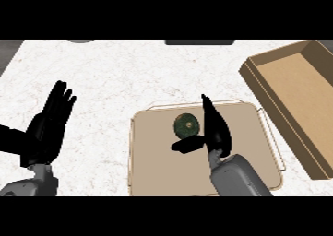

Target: Pick the squash from the tray and place it in the cardboard box

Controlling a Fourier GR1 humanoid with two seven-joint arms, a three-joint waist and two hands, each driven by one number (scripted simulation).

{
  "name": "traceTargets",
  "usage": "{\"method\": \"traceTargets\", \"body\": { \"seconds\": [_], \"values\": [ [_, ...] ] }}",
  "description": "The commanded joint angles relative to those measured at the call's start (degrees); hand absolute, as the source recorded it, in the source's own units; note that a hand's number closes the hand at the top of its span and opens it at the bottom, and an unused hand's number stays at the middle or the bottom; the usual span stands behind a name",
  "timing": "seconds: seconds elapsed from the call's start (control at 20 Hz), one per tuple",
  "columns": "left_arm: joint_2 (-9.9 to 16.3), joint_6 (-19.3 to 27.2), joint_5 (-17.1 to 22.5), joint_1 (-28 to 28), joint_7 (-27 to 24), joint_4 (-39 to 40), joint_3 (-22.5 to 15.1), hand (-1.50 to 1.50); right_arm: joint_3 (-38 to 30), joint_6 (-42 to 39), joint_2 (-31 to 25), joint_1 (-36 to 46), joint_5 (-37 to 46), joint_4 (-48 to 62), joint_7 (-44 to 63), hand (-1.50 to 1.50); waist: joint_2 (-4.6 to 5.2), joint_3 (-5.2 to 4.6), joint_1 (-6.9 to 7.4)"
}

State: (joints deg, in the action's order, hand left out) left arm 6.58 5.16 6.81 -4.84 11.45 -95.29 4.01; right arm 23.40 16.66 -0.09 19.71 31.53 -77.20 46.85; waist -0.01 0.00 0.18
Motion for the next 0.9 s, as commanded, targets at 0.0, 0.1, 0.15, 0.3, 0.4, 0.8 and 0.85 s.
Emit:
{"method": "traceTargets", "body": {
  "seconds": [0.0, 0.1, 0.15, 0.3, 0.4, 0.8, 0.85],
  "values": [
    [1.0, 0.1, 1.2, -3.5, 2.2, 0.6, 2.4, 0.00, 3.4, 0.5, 0.1, -0.8, 1.9, -3.5, 3.2, -1.50, -0.03, 0.00, -0.13],
    [-0.6, -1.3, -0.2, 1.0, -2.9, 2.0, 0.5, 0.00, 2.9, 1.0, 0.1, 0.7, 2.3, -1.0, 3.1, 1.50, -0.02, -0.01, -0.04],
    [-0.9, 2.0, -1.5, -2.2, 3.3, -1.4, -0.5, 0.00, 3.4, 4.0, 0.1, 1.2, 0.9, 3.4, -1.7, 1.50, 0.00, 0.01, 0.03],
    [-0.8, -0.4, -0.6, 1.9, -0.2, -2.2, -0.3, 0.00, 2.4, 2.2, 0.1, 2.8, 4.3, 7.3, -4.7, 1.50, 0.02, 0.00, 0.24],
    [-1.7, 1.7, -1.5, -1.7, 3.7, -2.7, -1.4, 0.00, 5.6, 2.3, 0.1, 4.1, 6.8, 2.3, 1.5, 1.50, -0.04, 0.00, 0.02],
    [0.0, 0.0, 0.0, 0.3, 1.9, -1.8, 1.4, 0.00, 11.3, -5.0, -2.6, 2.1, 14.4, -1.6, -1.9, 1.50, -0.29, -0.07, -0.33],
    [0.5, 0.3, -0.2, -0.7, 4.7, -3.9, 0.9, 0.00, 13.3, -7.2, -3.1, 4.3, 14.9, 0.6, -4.3, 1.50, -0.29, -0.04, 0.33]
  ]
}}
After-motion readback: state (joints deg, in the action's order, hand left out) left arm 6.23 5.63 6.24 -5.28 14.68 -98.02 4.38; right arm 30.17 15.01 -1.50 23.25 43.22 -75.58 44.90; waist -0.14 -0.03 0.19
